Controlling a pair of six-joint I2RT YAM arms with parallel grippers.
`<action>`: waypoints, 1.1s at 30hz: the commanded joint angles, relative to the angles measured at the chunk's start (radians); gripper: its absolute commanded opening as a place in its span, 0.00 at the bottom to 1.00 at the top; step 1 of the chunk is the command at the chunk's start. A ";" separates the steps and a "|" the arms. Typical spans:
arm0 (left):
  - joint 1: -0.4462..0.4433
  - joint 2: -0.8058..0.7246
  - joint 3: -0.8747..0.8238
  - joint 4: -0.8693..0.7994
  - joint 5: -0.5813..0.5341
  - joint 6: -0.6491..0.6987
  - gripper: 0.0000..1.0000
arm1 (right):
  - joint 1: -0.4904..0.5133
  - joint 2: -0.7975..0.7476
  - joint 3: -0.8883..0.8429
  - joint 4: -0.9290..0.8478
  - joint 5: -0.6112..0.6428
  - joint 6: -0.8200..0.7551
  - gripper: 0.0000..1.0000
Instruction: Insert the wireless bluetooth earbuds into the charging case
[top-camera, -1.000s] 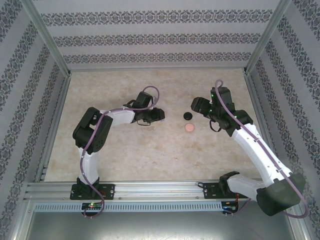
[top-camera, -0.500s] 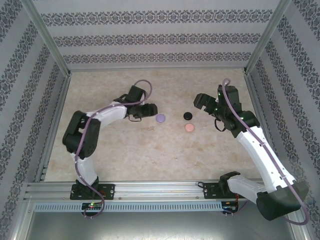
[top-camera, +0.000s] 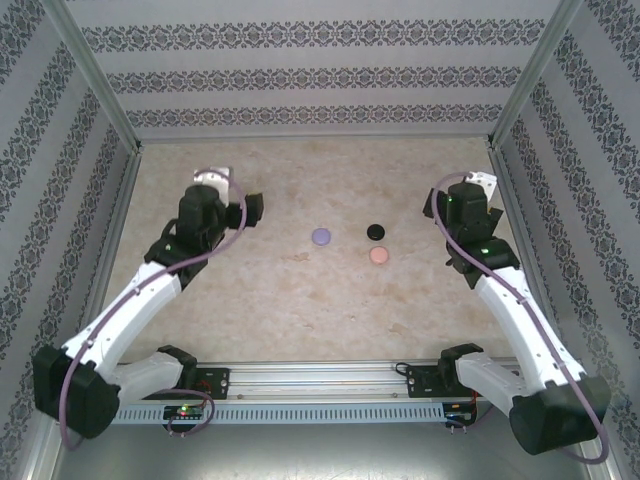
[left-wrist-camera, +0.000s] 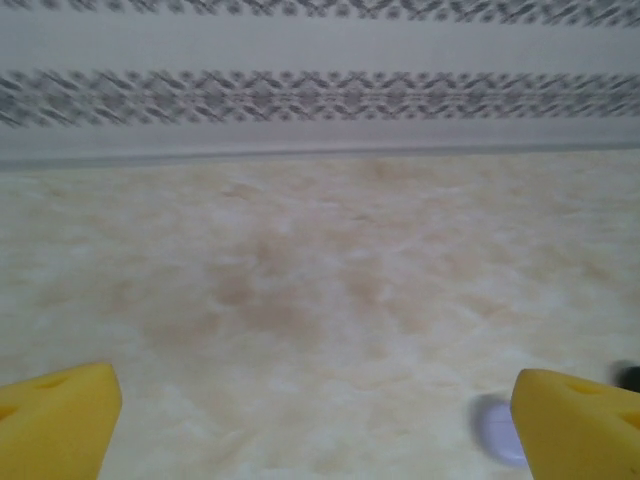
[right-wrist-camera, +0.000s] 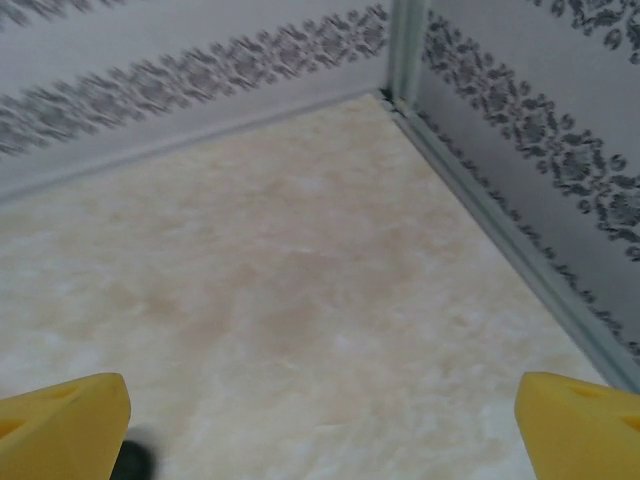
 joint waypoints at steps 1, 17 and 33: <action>0.017 -0.083 -0.140 0.192 -0.158 0.158 0.99 | -0.020 0.042 -0.120 0.263 0.072 -0.131 0.98; 0.243 0.186 -0.579 0.922 -0.071 0.178 0.99 | -0.052 0.330 -0.497 1.078 -0.093 -0.312 0.98; 0.386 0.493 -0.422 0.899 0.241 0.154 0.99 | -0.167 0.491 -0.498 1.246 -0.394 -0.296 0.98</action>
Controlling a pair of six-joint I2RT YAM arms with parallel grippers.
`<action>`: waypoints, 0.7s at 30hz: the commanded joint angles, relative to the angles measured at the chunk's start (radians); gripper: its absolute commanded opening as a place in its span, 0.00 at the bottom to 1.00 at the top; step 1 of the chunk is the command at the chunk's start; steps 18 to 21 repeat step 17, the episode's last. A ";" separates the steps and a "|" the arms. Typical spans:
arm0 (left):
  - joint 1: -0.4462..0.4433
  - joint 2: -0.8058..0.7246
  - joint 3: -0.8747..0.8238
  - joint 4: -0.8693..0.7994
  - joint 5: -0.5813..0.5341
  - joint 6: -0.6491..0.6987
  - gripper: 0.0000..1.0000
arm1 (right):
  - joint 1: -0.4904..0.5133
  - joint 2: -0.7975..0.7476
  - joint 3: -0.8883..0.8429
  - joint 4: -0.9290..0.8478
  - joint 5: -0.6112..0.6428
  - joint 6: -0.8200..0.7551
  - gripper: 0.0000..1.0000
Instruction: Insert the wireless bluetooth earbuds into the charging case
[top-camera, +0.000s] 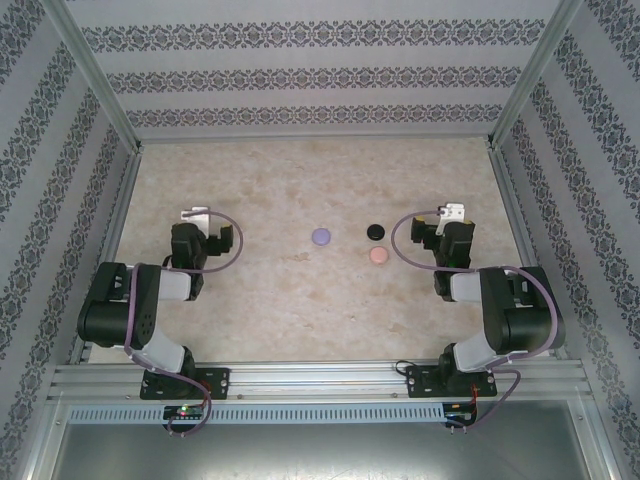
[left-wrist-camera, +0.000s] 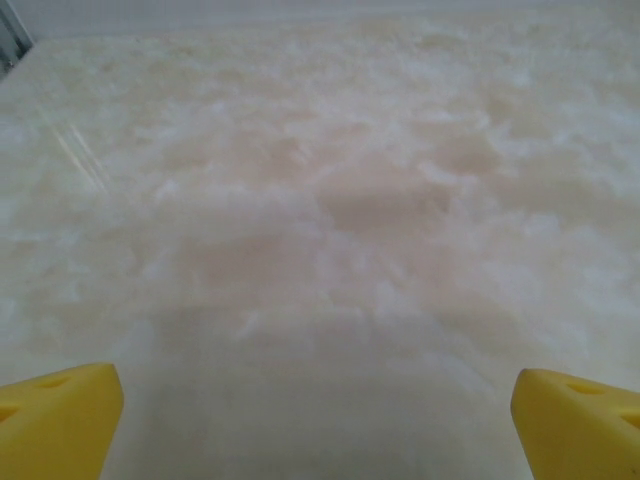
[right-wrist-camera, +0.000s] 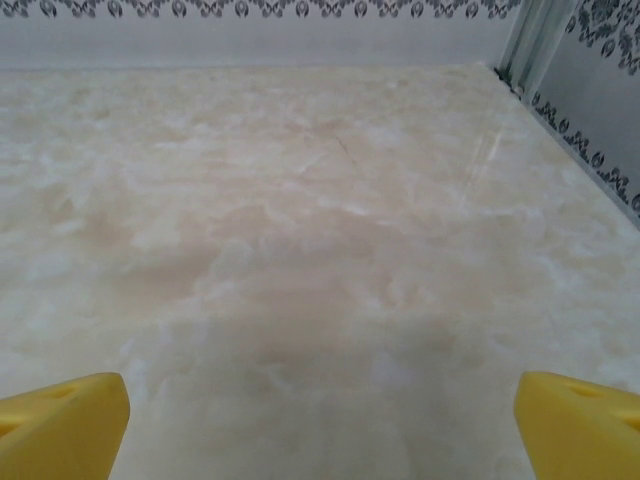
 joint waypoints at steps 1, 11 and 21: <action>0.014 0.004 0.010 -0.007 0.068 -0.021 0.99 | 0.018 -0.009 0.010 0.029 -0.030 0.008 0.98; 0.014 0.003 0.016 -0.019 0.067 -0.022 0.99 | 0.006 0.001 0.033 -0.005 -0.097 0.000 0.98; 0.014 -0.004 0.005 -0.007 0.069 -0.021 0.99 | 0.008 -0.011 0.018 0.008 -0.099 -0.004 0.98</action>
